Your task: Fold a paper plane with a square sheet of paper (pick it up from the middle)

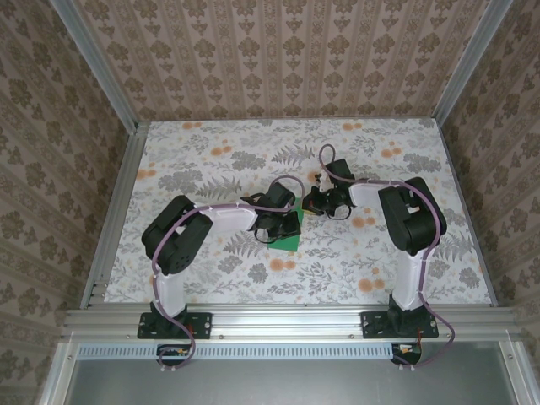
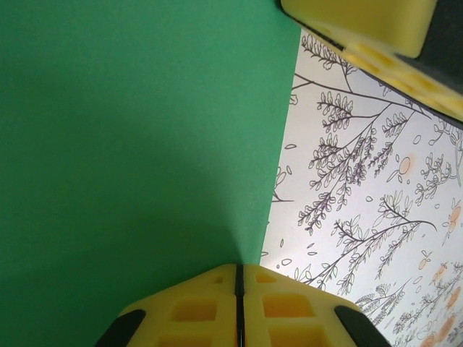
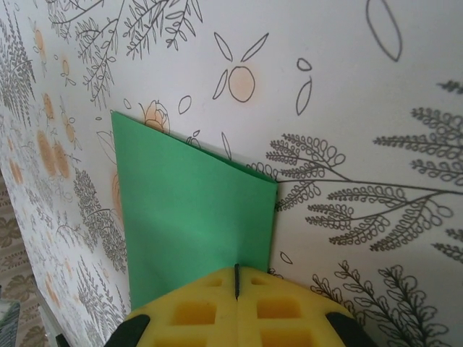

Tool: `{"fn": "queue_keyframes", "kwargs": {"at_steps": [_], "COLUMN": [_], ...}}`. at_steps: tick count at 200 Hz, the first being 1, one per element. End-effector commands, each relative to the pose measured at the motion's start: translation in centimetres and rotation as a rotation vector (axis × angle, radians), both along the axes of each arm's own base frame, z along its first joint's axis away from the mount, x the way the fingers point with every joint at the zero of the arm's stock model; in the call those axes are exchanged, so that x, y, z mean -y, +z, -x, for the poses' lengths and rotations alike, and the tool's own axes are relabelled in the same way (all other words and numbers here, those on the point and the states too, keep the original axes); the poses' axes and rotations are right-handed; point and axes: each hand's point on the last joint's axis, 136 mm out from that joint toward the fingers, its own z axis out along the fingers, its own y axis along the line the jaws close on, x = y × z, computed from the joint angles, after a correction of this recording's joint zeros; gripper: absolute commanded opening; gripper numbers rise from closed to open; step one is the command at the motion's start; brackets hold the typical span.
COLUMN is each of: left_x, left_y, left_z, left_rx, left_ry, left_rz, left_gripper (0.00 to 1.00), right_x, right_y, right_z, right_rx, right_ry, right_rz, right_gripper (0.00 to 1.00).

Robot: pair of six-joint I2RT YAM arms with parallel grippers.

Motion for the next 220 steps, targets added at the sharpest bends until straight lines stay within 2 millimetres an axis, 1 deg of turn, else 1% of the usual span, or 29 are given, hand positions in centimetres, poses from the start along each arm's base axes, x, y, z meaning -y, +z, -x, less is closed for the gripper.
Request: {"fn": "queue_keyframes", "kwargs": {"at_steps": [1, 25, 42, 72, 91, 108, 126, 160, 191, 220], "left_x": [-0.6, -0.1, 0.4, 1.6, 2.2, 2.6, 2.3, 2.0, 2.3, 1.5], "left_y": [1.1, 2.8, 3.5, 3.7, 3.8, 3.3, 2.5, 0.8, 0.1, -0.9], "left_z": [0.1, -1.5, -2.3, -2.8, -2.8, -2.9, -2.8, -2.3, -1.8, -1.1], "left_rx": [0.011, 0.058, 0.065, 0.06, 0.054, 0.04, 0.023, -0.019, -0.043, -0.057], "left_ry": [-0.03, -0.033, -0.04, -0.069, -0.091, -0.1, -0.095, -0.101, -0.122, -0.116], "left_rz": [0.004, 0.07, 0.123, 0.188, 0.214, 0.215, 0.185, 0.135, 0.117, 0.078], "left_gripper": [0.13, 0.19, 0.21, 0.2, 0.16, 0.13, 0.1, 0.09, 0.09, 0.09], "right_x": [0.7, 1.0, 1.0, 1.1, 1.1, 1.0, 1.0, 1.1, 1.2, 1.3], "right_y": [-1.9, -2.4, -2.6, -2.9, -3.0, -3.1, -3.1, -3.2, -3.3, -3.6], "right_z": [0.9, 1.1, 1.1, 1.2, 1.2, 1.2, 1.2, 1.3, 1.3, 1.4], "right_rx": [-0.057, -0.073, -0.08, -0.086, -0.091, -0.096, -0.097, -0.102, -0.106, -0.116], "right_ry": [0.016, 0.017, 0.019, 0.022, 0.023, 0.022, 0.022, 0.023, 0.022, 0.021], "right_rz": [0.081, 0.106, 0.114, 0.122, 0.124, 0.125, 0.125, 0.131, 0.137, 0.149], "right_gripper": [0.06, 0.06, 0.06, 0.06, 0.06, 0.06, 0.06, 0.06, 0.06, 0.06]}}
